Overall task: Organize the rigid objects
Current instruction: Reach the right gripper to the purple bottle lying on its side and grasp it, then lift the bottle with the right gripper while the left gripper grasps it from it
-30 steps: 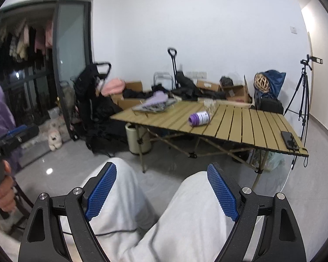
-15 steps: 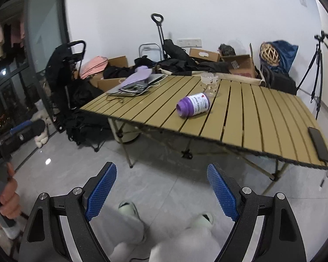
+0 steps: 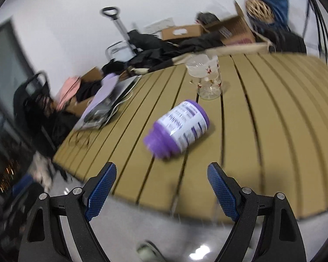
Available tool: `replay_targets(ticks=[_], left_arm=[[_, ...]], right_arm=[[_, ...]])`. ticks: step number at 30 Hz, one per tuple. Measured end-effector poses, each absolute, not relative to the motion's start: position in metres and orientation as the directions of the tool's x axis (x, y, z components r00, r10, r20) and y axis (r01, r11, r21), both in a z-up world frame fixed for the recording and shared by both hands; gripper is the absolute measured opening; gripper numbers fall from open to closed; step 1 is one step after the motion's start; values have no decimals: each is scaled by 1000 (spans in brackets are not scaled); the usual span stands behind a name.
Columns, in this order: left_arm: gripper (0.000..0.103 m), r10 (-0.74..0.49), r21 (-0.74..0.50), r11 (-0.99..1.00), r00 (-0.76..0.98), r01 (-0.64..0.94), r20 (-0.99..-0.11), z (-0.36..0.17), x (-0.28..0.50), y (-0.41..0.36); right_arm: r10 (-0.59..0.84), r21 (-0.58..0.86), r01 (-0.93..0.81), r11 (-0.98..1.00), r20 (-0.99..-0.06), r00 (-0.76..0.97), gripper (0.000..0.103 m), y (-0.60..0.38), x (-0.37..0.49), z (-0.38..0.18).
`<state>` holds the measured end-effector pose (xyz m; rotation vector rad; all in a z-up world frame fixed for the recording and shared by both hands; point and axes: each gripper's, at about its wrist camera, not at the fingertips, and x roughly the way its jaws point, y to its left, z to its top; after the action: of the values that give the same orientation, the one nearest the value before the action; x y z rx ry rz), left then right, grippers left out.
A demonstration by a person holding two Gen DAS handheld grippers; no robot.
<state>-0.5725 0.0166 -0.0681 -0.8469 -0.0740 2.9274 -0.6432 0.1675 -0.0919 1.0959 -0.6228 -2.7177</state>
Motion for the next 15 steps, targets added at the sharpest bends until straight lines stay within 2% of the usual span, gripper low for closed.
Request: replay_targets(ticks=[4, 6, 7, 10, 13, 15], left_arm=[[103, 95, 29, -991, -844, -130, -528, -74, -607, 29], [103, 108, 40, -988, -846, -151, -522, -74, -620, 30], [103, 120, 24, -988, -846, -155, -519, -73, -628, 28], [103, 144, -30, -988, -830, -152, -538, -71, -658, 22], [101, 145, -78, -989, -814, -122, -562, -73, -690, 14], [100, 185, -153, -981, -777, -115, -602, -79, -714, 10]], right_arm=[[-241, 424, -88, -901, -659, -712, 89, 161, -688, -110], [-254, 430, -87, -898, -671, -697, 83, 158, -702, -117], [-275, 435, -66, -898, -672, -688, 76, 155, -710, -121], [-288, 355, 42, -934, -679, -675, 72, 137, -725, -118], [-398, 285, 279, -917, -685, -610, 72, 109, -740, -116], [-417, 226, 372, -900, -689, -592, 72, 99, -742, -114]])
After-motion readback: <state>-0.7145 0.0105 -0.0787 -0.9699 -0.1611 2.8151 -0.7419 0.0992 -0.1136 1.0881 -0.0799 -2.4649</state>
